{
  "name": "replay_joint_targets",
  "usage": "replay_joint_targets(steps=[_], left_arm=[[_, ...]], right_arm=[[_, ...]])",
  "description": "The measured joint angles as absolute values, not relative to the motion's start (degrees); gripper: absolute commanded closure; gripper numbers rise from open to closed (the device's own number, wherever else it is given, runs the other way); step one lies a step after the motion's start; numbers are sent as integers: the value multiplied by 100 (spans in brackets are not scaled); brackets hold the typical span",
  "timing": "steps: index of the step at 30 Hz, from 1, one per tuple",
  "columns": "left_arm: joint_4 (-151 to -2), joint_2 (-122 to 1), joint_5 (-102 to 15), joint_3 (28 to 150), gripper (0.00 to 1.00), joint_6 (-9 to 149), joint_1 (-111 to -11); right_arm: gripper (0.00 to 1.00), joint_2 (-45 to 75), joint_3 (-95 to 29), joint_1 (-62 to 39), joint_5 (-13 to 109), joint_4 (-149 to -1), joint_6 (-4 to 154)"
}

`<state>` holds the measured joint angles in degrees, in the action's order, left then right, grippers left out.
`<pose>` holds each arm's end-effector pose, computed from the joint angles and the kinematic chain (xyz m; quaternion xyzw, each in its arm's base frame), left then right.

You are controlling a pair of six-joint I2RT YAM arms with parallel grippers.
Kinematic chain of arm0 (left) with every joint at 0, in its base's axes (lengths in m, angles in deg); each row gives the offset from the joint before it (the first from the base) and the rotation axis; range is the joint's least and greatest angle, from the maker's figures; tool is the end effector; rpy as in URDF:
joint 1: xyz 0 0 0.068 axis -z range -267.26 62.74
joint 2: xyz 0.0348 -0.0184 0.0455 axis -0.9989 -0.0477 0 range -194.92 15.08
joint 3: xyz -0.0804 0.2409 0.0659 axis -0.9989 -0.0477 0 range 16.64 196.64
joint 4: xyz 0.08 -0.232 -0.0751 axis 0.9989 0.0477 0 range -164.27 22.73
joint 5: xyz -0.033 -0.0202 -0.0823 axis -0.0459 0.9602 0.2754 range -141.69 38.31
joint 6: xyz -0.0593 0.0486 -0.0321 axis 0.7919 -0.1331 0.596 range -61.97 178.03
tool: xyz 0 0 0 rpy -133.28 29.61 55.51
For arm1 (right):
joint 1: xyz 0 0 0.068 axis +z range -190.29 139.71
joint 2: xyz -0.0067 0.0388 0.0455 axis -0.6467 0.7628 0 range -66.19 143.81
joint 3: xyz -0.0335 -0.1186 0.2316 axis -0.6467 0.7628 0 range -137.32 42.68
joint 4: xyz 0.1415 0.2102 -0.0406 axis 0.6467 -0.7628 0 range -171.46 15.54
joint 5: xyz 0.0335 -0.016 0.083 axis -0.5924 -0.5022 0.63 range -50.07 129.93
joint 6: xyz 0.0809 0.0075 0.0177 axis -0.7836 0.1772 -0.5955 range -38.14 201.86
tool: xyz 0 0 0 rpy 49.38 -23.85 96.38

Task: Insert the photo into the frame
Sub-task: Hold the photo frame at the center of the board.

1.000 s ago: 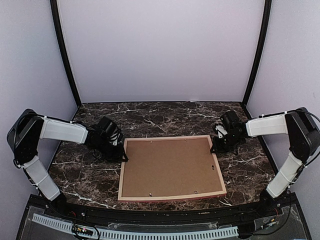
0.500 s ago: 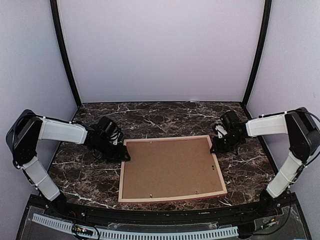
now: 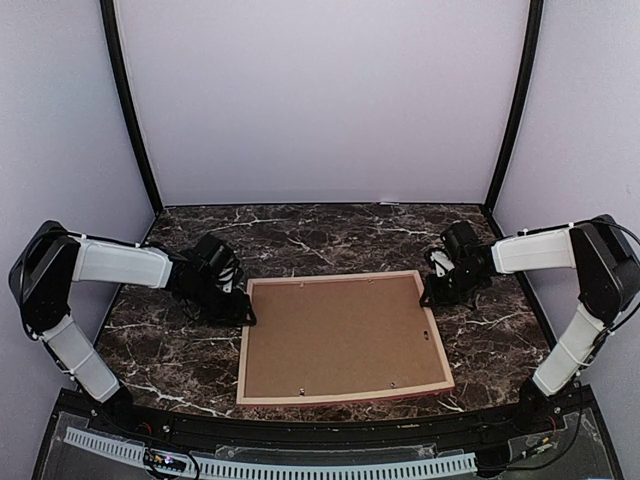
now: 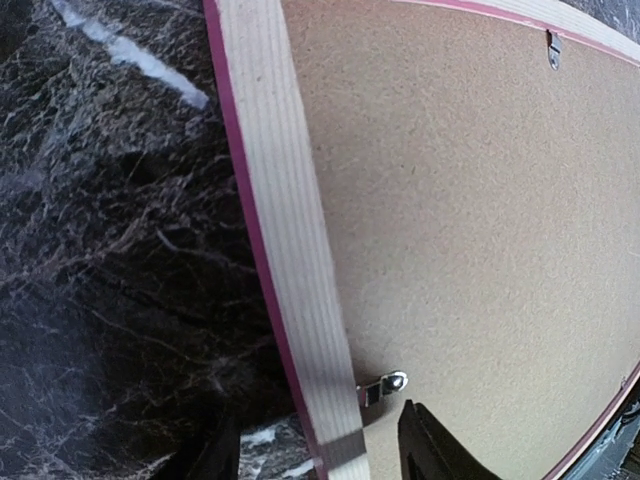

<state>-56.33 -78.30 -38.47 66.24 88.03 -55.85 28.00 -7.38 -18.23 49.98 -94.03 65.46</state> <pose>0.2629 -0.1800 0.1162 0.0400 0.9628 -0.2199 0.1517 0.2888 0.1308 0.1116 -0.0678 0.9679 0.1552 0.1859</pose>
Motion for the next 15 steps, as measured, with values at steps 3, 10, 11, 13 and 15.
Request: replay_joint_targets(steps=[3,10,11,13,15], left_arm=[[-5531,-7752,-3933,6554,52,8816,-5475],[-5493,-7677,-4035,6445,67,8908,-5322],[-5496,-7677,-4037,6445,67,8934,-5316],[-5513,-7677,-4066,6445,69,8978,-5285],[-5524,-7677,-4094,6445,70,9028,-5259]], right_arm=[[66,2796,-734,-1823,4991,-9425,6555],[45,2569,-657,-1820,4930,-9639,6511],[43,2477,-627,-1823,4928,-9676,6496],[41,2267,-552,-1820,4934,-9728,6435],[40,2070,-461,-1805,4934,-9759,6360]])
